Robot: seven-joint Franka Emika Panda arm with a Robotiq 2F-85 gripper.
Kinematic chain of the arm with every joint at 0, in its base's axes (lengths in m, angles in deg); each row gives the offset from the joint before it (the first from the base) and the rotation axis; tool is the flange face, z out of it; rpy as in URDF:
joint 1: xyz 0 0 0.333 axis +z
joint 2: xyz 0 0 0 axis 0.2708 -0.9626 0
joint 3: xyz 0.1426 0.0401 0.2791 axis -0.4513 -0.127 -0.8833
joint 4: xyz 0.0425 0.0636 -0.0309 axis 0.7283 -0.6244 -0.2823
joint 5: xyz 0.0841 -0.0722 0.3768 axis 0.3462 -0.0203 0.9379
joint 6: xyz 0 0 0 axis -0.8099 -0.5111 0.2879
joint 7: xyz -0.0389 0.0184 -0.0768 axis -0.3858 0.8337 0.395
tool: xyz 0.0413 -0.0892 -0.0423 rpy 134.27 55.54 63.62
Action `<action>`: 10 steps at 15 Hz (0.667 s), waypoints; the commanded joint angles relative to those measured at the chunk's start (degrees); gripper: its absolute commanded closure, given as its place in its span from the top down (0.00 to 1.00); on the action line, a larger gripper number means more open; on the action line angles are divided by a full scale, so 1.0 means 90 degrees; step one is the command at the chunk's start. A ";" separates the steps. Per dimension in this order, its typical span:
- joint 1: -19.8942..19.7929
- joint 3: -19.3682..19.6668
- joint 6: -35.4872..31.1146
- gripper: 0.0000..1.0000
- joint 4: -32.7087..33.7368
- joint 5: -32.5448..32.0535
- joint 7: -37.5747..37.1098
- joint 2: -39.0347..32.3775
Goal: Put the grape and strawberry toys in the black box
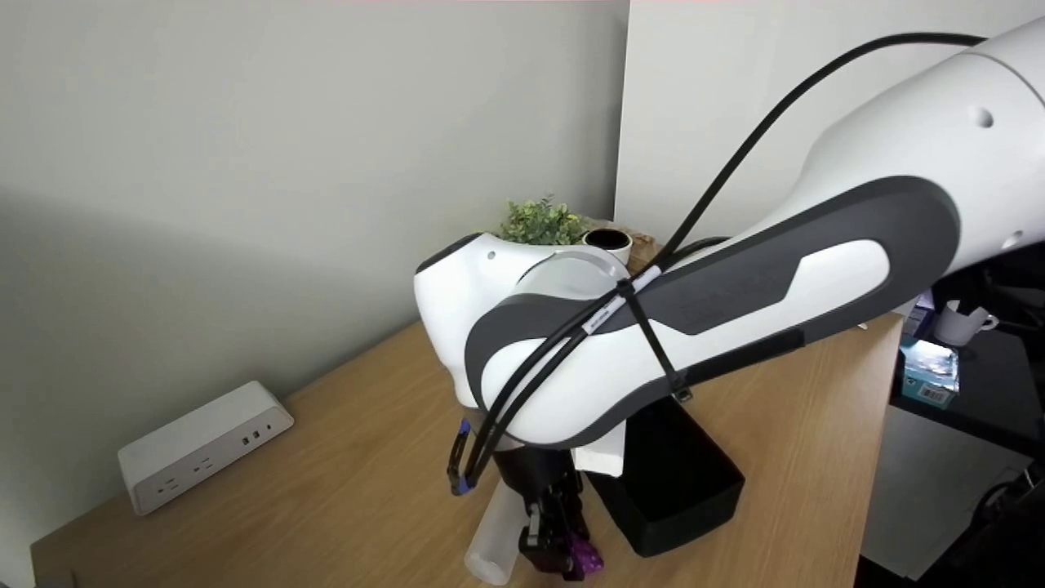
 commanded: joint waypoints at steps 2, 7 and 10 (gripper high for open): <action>-0.0050 -0.0012 -0.0232 0.19 -0.0202 0.0031 -0.0028 0.0223; 0.0033 0.0067 -0.0532 0.19 -0.0558 -0.0085 -0.0184 0.0709; 0.0068 0.0098 -0.0602 0.19 -0.0816 -0.0124 -0.0393 0.1139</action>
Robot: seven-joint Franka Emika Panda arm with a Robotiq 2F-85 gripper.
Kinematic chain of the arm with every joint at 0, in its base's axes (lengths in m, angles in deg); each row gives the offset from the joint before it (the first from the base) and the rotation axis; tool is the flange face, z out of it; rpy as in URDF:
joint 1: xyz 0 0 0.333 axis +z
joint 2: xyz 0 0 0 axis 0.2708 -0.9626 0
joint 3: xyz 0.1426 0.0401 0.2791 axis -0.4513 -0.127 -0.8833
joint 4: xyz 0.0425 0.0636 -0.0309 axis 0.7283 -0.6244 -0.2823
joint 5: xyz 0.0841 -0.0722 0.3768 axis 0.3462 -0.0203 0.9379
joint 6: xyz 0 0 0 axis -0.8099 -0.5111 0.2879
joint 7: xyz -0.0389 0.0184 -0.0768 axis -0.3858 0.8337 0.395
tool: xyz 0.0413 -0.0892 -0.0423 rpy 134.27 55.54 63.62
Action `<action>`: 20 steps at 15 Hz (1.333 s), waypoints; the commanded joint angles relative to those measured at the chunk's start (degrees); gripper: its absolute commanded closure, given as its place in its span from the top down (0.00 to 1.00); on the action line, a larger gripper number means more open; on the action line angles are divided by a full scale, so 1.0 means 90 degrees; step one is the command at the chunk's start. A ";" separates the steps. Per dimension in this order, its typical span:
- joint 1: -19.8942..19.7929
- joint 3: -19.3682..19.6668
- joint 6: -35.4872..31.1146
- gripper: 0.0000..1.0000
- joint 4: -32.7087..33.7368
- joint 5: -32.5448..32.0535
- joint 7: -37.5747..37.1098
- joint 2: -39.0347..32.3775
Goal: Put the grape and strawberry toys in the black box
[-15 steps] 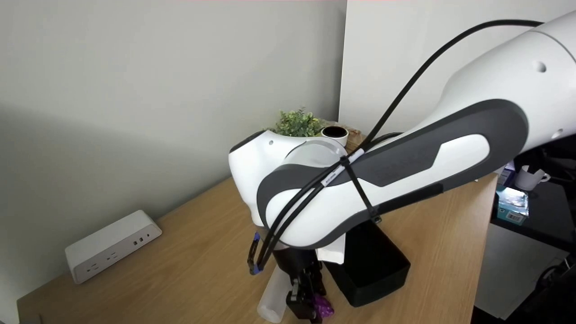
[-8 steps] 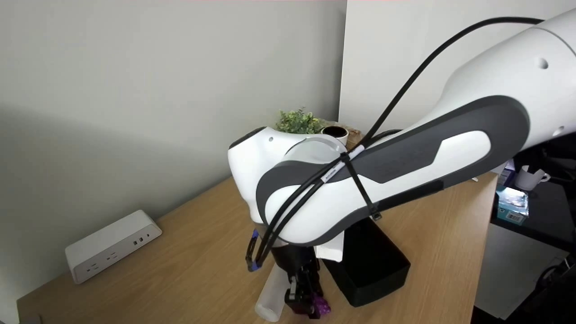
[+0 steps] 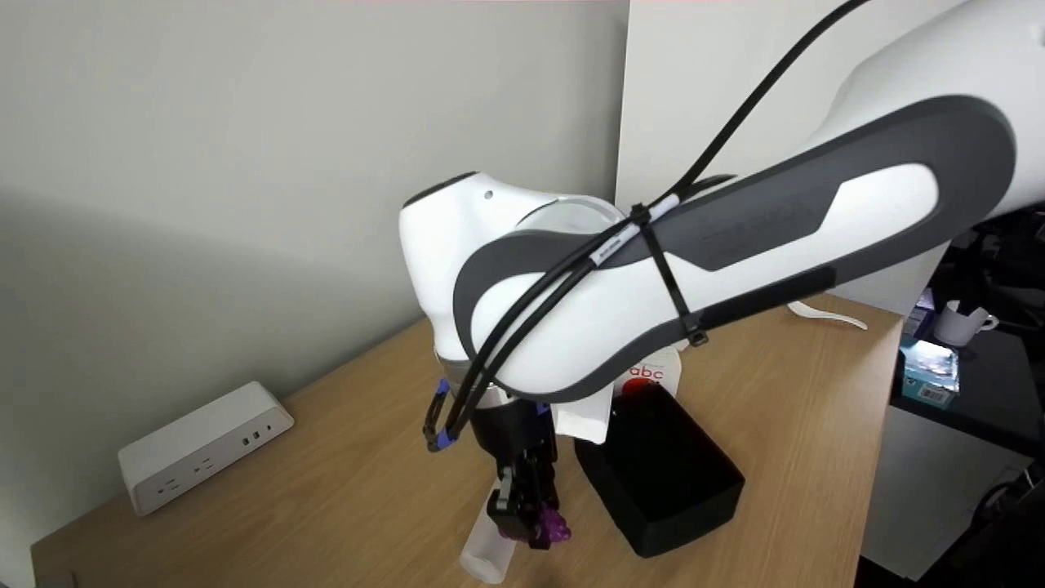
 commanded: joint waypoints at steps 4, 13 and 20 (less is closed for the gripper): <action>0.0083 0.0145 -0.0187 0.19 -0.1237 -0.0106 -0.0728 0.1243; -0.0166 0.0244 -0.0508 0.19 -0.3284 0.0102 -0.1743 0.2435; -0.0688 0.0355 -0.1632 0.19 -0.4974 0.0522 -0.1795 0.3039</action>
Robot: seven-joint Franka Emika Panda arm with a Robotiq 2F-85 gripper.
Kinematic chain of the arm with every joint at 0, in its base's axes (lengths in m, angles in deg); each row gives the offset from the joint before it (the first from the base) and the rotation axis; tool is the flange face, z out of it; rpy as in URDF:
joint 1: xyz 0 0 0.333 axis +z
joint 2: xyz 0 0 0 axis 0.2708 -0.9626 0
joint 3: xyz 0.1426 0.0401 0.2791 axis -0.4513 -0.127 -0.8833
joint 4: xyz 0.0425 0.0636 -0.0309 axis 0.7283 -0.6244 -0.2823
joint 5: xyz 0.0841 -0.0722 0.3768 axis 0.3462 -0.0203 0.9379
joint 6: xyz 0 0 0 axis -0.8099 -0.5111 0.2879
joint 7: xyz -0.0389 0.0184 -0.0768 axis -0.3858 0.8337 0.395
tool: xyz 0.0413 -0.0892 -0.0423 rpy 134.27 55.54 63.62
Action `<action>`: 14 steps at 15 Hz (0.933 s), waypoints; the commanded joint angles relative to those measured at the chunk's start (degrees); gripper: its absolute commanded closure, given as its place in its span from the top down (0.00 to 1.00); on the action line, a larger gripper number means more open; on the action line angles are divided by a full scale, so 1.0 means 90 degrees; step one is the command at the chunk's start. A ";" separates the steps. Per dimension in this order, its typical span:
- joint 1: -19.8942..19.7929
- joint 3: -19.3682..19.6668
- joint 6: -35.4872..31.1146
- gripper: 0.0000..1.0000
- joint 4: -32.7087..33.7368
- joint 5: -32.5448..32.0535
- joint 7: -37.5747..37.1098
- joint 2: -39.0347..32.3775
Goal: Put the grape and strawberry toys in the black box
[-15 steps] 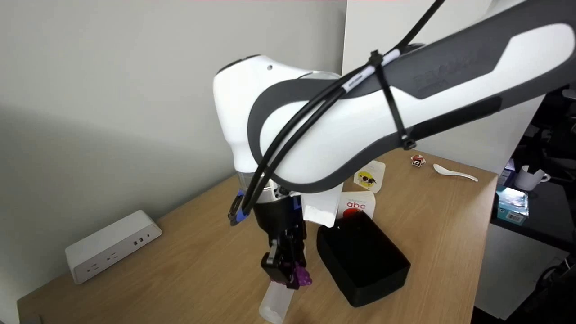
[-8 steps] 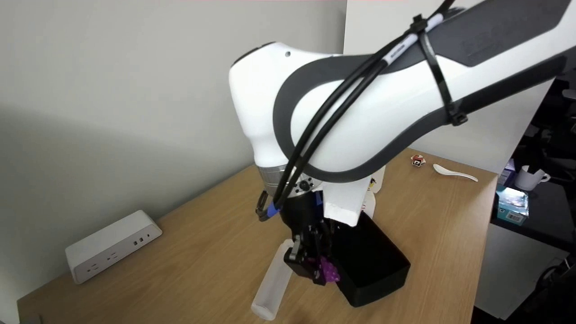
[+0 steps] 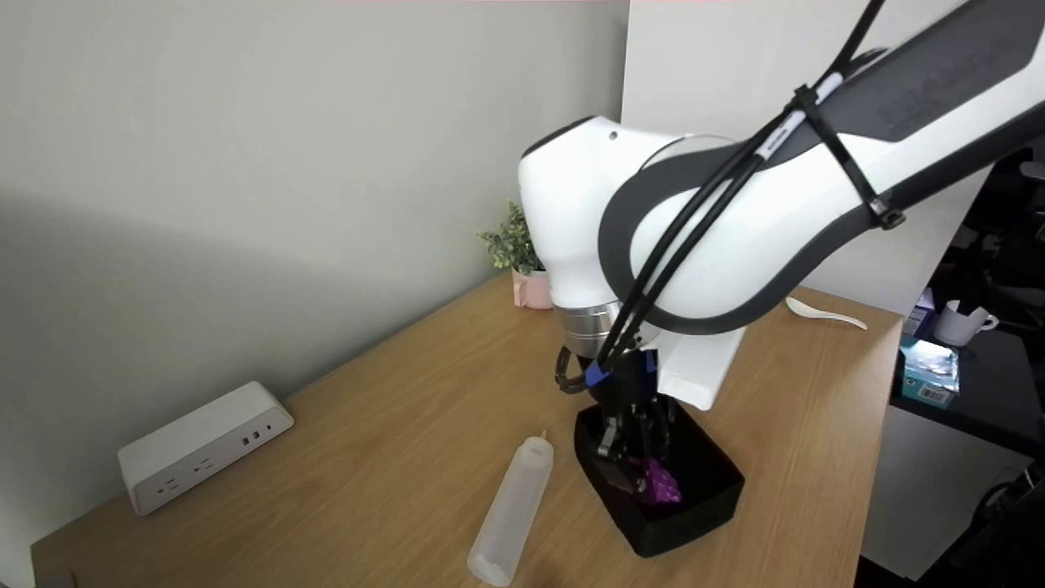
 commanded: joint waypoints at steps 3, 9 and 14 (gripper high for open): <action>-0.0415 0.0017 -0.1003 0.19 -0.1355 0.0467 0.0145 0.0510; -0.0531 -0.0081 -0.1263 0.19 -0.1337 0.0735 0.0481 0.0203; -0.0515 -0.0135 -0.1209 0.19 -0.1215 0.0793 0.0638 0.0039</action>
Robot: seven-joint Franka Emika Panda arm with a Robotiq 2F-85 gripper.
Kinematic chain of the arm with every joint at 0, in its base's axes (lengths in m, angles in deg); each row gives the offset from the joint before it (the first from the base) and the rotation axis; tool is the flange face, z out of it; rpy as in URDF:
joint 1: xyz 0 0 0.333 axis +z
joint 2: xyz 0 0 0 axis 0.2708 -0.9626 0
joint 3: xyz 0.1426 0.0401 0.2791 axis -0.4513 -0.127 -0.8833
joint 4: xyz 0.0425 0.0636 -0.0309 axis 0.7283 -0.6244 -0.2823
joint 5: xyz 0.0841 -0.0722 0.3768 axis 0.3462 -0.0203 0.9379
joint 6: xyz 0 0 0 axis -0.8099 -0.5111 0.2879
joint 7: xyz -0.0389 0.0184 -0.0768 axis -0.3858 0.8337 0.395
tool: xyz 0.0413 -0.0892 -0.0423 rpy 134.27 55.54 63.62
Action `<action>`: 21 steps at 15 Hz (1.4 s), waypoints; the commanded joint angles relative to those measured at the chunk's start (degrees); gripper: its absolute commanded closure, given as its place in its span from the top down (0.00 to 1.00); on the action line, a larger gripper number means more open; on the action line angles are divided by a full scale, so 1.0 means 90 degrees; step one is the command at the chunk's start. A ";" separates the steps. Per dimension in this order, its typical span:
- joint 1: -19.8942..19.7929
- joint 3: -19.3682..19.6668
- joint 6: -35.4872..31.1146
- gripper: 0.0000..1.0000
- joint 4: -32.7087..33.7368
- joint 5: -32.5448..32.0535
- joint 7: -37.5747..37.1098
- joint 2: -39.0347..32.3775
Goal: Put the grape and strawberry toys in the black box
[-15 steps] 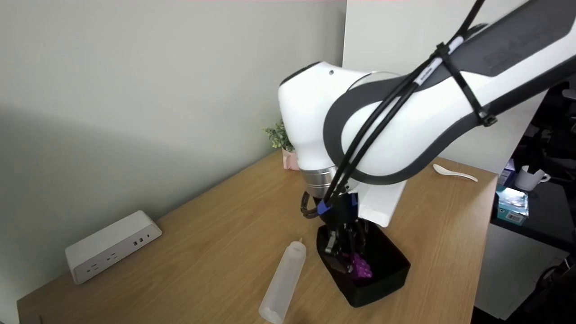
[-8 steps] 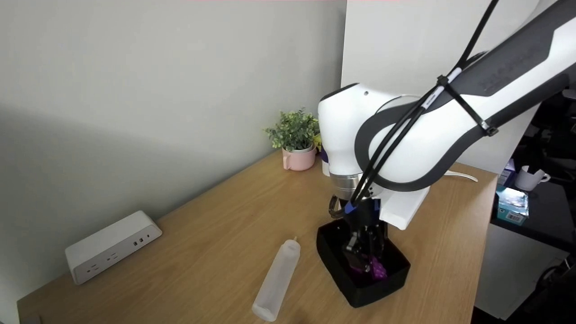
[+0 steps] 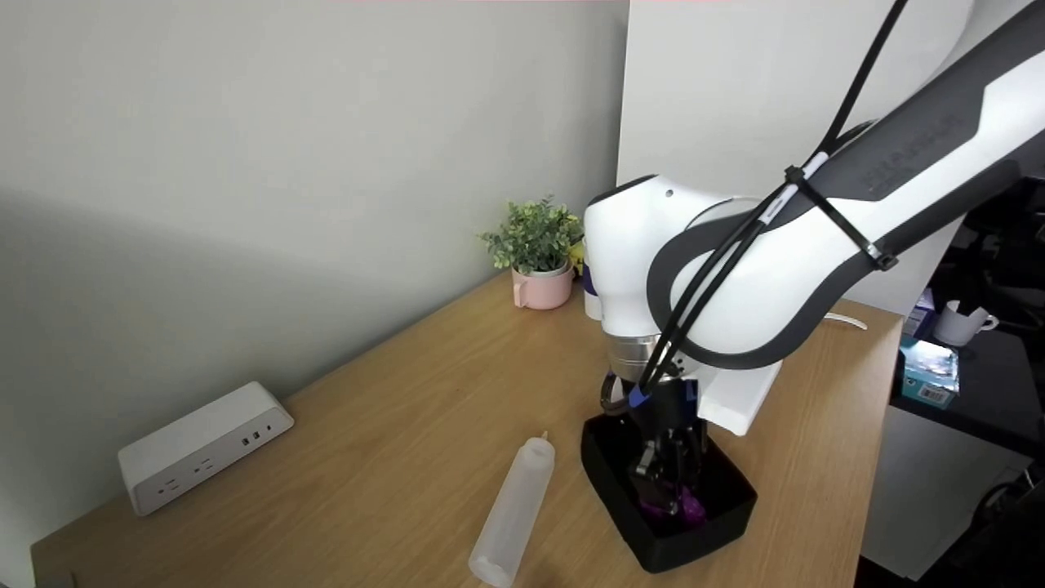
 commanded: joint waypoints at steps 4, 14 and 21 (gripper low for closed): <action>0.0006 -0.0086 -0.0093 0.84 -0.0035 0.0085 0.0148 0.0019; 0.0956 0.0073 0.0223 1.00 -0.0144 -0.1101 -0.0874 0.0950; 0.1133 -0.0151 0.0178 1.00 0.0413 -0.1399 -0.0536 0.0732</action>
